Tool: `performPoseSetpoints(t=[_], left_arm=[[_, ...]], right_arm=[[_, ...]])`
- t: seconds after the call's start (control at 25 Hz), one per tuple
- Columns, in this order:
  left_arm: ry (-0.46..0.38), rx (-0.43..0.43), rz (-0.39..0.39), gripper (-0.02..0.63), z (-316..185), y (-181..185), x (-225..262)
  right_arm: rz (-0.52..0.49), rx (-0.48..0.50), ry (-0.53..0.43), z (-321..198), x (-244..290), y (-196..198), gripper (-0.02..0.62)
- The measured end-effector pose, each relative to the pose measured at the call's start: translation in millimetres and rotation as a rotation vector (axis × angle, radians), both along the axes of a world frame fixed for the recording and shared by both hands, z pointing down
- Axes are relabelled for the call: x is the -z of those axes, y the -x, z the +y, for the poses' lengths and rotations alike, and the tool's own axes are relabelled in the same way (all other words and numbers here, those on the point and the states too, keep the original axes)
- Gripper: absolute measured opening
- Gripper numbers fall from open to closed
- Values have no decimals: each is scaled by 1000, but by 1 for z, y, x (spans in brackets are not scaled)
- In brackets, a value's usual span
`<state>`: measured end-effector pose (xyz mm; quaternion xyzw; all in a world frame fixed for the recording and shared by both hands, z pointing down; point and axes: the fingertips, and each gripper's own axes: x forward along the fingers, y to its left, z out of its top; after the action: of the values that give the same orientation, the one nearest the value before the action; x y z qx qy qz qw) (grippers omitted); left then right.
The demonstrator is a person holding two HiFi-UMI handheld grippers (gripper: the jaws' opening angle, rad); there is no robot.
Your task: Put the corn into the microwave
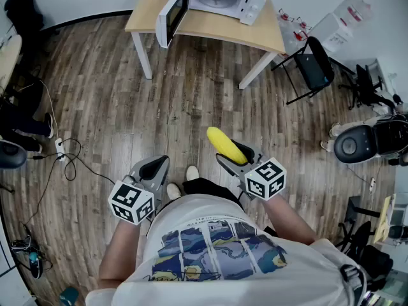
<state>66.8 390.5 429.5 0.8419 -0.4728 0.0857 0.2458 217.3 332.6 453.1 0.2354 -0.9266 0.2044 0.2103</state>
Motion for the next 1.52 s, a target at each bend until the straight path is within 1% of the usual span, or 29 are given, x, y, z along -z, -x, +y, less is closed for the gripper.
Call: performPoseSetpoints(t=[0.12, 0.2, 0.36, 0.48, 0.56, 0.68, 0.8, 1.0, 1.16, 1.32, 1.44, 1.52], left_arm=[[-42, -47, 3, 8, -27, -32, 18], [-51, -74, -3, 8, -41, -47, 25], [-43, -97, -40, 8, -68, -61, 29], [-51, -95, -54, 8, -87, -70, 30], [-61, -88, -66, 8, -99, -69, 32], [-53, -86, -74, 8, -116, -59, 33], [-52, -92, -70, 8, -136, -47, 34], [-94, -138, -92, 8, -177, -26, 31], [-124, -203, -74, 8, -220, 7, 37], [-148, -275, -71, 8, -266, 44, 49], [-177, -303, -68, 8, -297, 75, 58], [-183, -311, -62, 8, -312, 98, 58]], right_arm=[[5, -5, -11, -22, 6, -17, 256], [2, -6, -11, -34, 7, -24, 256], [-24, -2, -19, -53, 7, -33, 256], [-29, 2, -10, -67, 0, -41, 256], [-25, 6, -2, -75, -6, -45, 256], [-8, 4, -1, -87, -13, -47, 256], [8, -27, 8, -108, -19, -45, 256], [31, -90, 7, -149, -25, -31, 256], [60, -132, -3, -191, -22, -4, 256], [78, -194, -12, -236, -13, 27, 256], [91, -242, -21, -268, -11, 49, 256], [94, -271, -29, -290, -13, 64, 256]])
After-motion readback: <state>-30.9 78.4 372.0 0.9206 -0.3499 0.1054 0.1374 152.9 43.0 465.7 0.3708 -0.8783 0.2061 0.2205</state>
